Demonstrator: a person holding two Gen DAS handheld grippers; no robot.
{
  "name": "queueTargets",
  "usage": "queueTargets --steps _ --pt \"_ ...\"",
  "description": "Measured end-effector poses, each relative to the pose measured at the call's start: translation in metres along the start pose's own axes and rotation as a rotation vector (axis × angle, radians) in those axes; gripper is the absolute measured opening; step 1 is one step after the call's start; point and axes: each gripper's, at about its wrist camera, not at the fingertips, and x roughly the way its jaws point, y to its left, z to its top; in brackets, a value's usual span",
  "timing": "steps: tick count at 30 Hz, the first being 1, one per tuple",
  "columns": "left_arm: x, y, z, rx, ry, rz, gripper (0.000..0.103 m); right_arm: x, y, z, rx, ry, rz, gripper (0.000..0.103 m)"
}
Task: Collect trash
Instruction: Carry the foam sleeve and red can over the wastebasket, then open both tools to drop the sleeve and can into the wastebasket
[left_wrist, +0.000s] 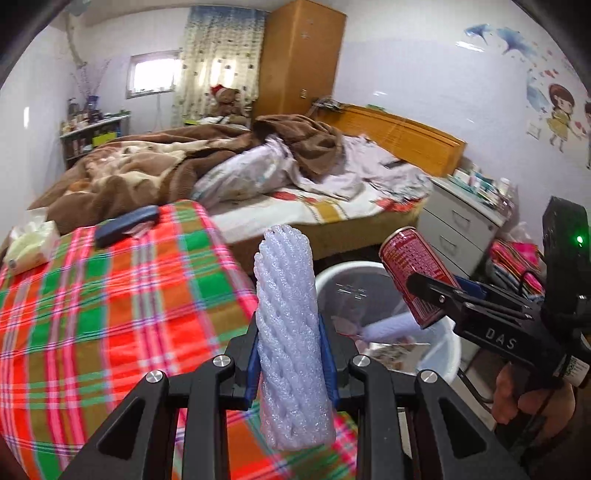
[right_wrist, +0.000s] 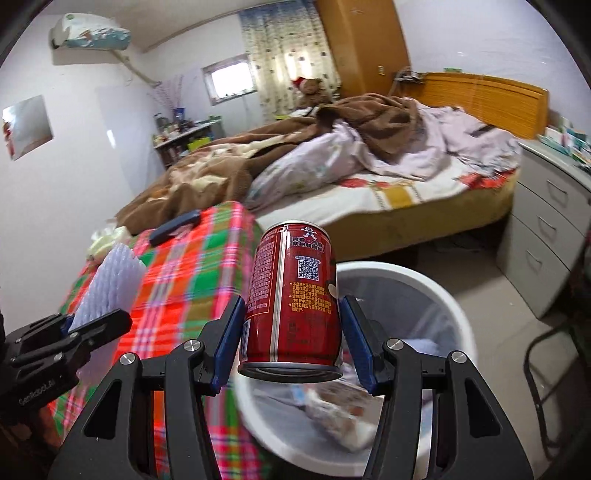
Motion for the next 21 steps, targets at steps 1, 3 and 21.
queueTargets --steps 1,3,21 --pt "0.004 -0.006 -0.001 0.004 0.007 -0.011 0.028 -0.001 -0.004 -0.002 0.002 -0.001 -0.012 0.055" --pt "0.014 -0.019 -0.003 0.009 0.023 -0.038 0.028 0.001 -0.014 -0.004 0.010 0.016 -0.034 0.055" --pt "0.092 -0.068 -0.025 0.039 0.170 -0.098 0.033 0.032 -0.072 -0.028 0.031 0.189 -0.106 0.055"
